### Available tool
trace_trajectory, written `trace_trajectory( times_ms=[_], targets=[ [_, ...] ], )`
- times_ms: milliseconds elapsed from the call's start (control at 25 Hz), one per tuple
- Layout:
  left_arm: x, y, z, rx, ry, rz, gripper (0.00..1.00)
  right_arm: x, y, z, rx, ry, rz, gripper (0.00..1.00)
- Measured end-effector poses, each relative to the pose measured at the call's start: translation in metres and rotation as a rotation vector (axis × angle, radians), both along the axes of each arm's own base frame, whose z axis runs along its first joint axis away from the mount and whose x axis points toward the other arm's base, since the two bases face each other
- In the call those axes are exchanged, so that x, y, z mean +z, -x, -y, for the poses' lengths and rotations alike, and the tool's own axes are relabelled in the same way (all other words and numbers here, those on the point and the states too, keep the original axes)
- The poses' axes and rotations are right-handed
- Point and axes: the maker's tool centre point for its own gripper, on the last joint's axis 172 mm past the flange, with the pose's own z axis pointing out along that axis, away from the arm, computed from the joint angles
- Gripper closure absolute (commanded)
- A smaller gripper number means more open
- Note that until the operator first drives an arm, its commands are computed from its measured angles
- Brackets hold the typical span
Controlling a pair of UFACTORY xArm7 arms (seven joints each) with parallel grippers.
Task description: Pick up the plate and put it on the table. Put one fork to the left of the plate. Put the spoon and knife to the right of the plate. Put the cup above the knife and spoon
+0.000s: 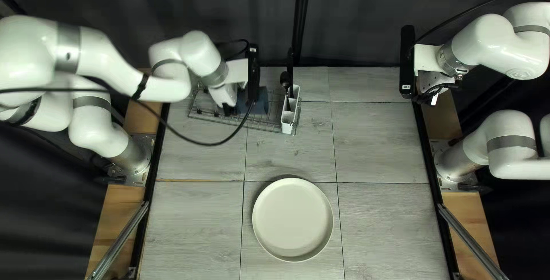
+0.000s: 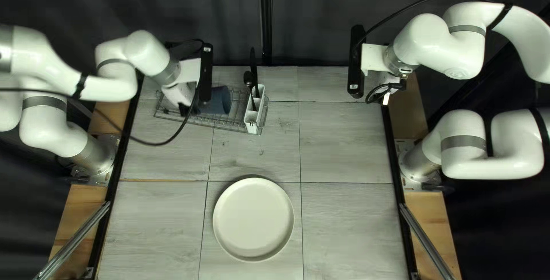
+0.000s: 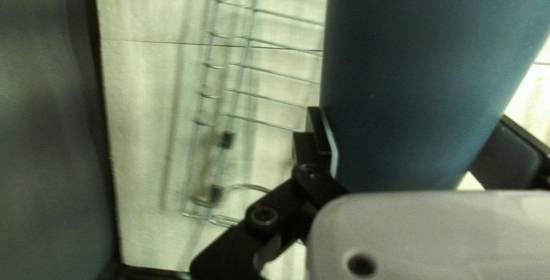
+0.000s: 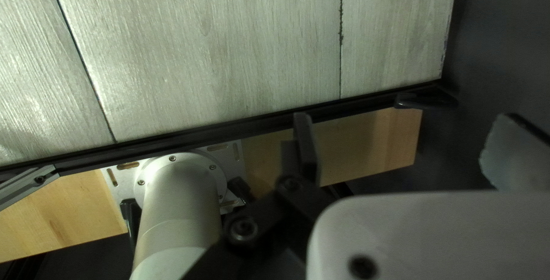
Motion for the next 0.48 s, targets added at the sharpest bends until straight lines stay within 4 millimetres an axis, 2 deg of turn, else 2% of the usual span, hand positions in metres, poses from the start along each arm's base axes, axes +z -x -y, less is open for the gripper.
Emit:
trace_trajectory(
  times_ms=[240, 480],
  targets=[
    [0.021, -0.004, 0.051, 0.023, -0.012, 0.037, 1.00, 0.000, 0.000, 0.000, 0.000, 0.000, 0.000, 0.00],
    [0.042, -0.020, 0.076, 0.001, -0.008, 0.129, 1.00, 0.000, 0.000, 0.000, 0.000, 0.000, 0.000, 0.00]
  ],
)
